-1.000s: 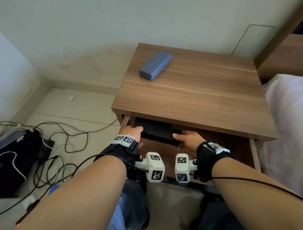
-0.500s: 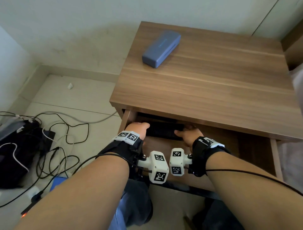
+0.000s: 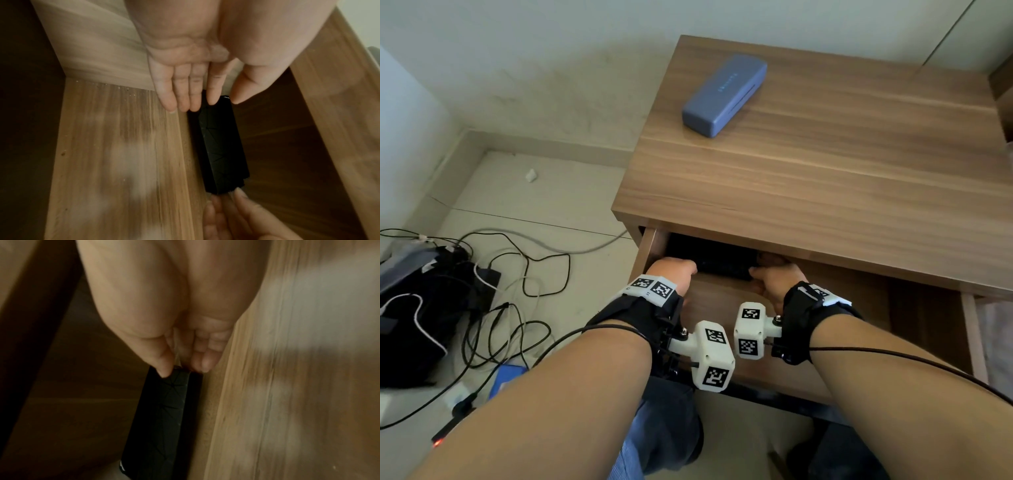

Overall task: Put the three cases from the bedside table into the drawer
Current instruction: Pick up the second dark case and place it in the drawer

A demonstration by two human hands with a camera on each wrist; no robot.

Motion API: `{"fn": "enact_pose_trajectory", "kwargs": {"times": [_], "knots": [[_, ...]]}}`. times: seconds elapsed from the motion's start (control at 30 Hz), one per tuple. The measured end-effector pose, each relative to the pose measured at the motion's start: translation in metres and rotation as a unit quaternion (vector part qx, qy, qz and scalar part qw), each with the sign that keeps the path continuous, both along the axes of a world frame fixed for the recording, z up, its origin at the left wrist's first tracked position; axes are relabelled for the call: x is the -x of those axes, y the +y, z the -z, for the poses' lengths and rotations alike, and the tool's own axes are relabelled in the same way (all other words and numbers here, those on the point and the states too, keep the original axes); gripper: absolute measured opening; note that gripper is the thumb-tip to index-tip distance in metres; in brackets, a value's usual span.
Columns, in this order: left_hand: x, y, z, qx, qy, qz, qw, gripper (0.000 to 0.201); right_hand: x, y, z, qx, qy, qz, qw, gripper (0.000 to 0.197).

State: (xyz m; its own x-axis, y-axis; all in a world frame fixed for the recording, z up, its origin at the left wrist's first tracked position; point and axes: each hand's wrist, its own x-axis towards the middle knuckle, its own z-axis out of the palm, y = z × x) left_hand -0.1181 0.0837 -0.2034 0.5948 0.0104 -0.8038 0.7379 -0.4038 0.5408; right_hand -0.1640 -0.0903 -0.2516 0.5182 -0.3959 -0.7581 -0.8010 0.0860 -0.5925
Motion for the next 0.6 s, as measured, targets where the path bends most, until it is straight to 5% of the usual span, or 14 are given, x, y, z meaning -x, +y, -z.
{"fn": "enact_pose_trajectory", "kwargs": {"times": [0.23,0.4,0.6], "knots": [[0.005,-0.002,-0.005,-0.019,0.002,0.011,1.000,0.015,0.003,-0.011,0.016,-0.002,-0.027,0.003,1.000,0.017],[0.011,-0.007,-0.025,-0.020,-0.006,0.033,0.999,0.018,0.013,-0.010,-0.030,-0.005,-0.023,-0.007,1.000,0.043],[0.018,-0.009,-0.047,-0.017,-0.028,0.071,0.997,0.016,0.025,-0.004,-0.056,-0.032,-0.068,-0.037,0.996,0.038]]}}
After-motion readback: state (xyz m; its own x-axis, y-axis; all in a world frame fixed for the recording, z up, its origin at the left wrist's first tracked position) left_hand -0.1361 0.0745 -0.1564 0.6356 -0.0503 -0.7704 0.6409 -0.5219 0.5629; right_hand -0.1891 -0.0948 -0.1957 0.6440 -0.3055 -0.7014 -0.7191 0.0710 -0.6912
